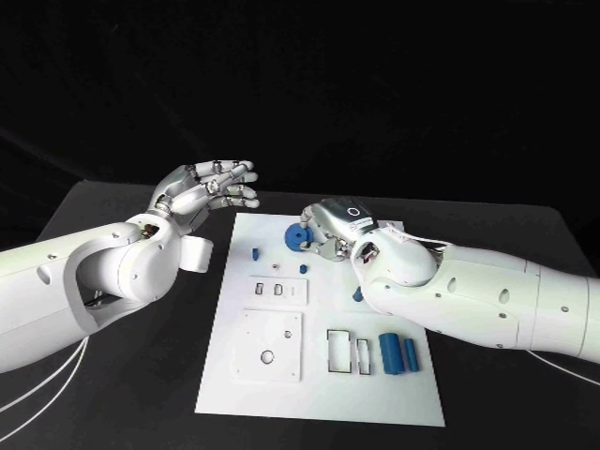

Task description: Assemble the parts on the task board

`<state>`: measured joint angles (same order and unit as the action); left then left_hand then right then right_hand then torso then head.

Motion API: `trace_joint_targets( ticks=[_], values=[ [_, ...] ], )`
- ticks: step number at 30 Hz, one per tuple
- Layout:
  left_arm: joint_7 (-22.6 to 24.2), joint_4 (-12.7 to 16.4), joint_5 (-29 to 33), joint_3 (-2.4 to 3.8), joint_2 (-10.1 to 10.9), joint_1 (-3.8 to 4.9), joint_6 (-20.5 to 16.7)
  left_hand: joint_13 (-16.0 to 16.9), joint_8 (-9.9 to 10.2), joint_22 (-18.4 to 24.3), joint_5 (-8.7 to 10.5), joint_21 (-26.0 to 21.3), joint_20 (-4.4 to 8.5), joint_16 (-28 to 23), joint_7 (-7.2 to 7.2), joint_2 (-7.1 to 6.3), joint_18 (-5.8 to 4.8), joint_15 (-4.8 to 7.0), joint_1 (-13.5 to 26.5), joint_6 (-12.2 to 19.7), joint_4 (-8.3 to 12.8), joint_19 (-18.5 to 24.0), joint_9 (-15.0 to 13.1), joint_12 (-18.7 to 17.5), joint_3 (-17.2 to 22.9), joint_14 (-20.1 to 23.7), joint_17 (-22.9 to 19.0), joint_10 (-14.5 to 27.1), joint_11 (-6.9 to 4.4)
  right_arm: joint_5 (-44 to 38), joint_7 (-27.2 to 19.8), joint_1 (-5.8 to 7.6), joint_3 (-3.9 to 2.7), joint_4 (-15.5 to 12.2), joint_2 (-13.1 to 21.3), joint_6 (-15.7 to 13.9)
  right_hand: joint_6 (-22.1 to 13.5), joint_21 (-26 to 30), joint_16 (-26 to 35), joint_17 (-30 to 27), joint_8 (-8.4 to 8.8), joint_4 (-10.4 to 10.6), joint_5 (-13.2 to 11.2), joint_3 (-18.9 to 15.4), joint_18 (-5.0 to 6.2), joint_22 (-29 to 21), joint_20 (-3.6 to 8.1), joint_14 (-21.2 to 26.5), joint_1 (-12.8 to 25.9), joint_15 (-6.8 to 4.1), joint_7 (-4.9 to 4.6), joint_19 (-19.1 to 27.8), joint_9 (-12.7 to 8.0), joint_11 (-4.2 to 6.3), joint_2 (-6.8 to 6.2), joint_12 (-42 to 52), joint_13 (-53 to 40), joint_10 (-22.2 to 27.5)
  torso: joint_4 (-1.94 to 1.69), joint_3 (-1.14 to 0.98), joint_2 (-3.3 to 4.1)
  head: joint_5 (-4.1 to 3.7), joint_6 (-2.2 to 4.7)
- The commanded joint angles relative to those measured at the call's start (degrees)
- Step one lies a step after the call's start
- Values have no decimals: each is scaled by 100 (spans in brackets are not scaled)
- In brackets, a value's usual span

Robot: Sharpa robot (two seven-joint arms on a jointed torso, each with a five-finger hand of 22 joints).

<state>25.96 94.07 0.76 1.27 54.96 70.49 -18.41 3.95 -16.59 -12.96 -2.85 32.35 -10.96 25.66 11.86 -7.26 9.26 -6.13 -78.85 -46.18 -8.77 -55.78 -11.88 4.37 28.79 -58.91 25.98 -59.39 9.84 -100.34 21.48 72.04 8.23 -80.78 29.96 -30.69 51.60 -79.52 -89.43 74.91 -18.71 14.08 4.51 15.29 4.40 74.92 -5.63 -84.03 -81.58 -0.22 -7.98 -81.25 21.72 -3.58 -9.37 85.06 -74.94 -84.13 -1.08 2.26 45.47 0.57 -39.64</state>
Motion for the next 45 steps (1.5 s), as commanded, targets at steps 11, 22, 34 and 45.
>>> trace_joint_targets(
  ticks=[11,22,34,45],
  values=[
    [23,-18,2,3,-30,5,129,10,39,-9,-23,27,2,21,194,8,102,9,52,33,-4,28,-7,-19,35,44,11,11,15,-71,6,-2,-3,-44,21,-82,-48,-12,6,1304,75,1,3,77,-100,168,2,-551,35,-25,-30,-16,-21,4,-65,-48,-792,-70,2,-1,1,4,-18],
    [22,-24,2,3,-26,4,129,10,39,-9,-23,27,2,21,194,8,102,9,52,33,-4,28,-7,-19,35,44,11,11,15,-25,-5,-2,-3,-52,26,-75,-222,47,23,1252,225,16,0,131,-85,112,-33,-538,133,19,-94,27,-55,-51,-149,-160,-668,33,0,-1,1,-4,-6],
    [19,-33,2,3,-21,4,123,10,39,-9,-23,27,2,21,194,8,102,9,52,33,-4,28,-7,-19,35,44,11,11,15,910,-339,1,-2,-12,22,356,-377,48,14,1279,465,246,-4,128,-88,148,-93,-545,724,78,-158,12,-82,-115,23,-139,-713,4,4,-2,2,2,2],
    [12,-29,-3,2,-28,5,112,10,40,-15,-23,42,-1,30,195,12,103,8,68,36,-2,41,-10,-20,44,55,26,12,16,1439,-510,17,-2,127,-76,571,-439,19,0,1321,693,219,1,257,-97,205,-119,-554,1059,95,-162,-18,-171,-125,301,-87,-786,-48,0,4,3,-12,16]
  ],
)
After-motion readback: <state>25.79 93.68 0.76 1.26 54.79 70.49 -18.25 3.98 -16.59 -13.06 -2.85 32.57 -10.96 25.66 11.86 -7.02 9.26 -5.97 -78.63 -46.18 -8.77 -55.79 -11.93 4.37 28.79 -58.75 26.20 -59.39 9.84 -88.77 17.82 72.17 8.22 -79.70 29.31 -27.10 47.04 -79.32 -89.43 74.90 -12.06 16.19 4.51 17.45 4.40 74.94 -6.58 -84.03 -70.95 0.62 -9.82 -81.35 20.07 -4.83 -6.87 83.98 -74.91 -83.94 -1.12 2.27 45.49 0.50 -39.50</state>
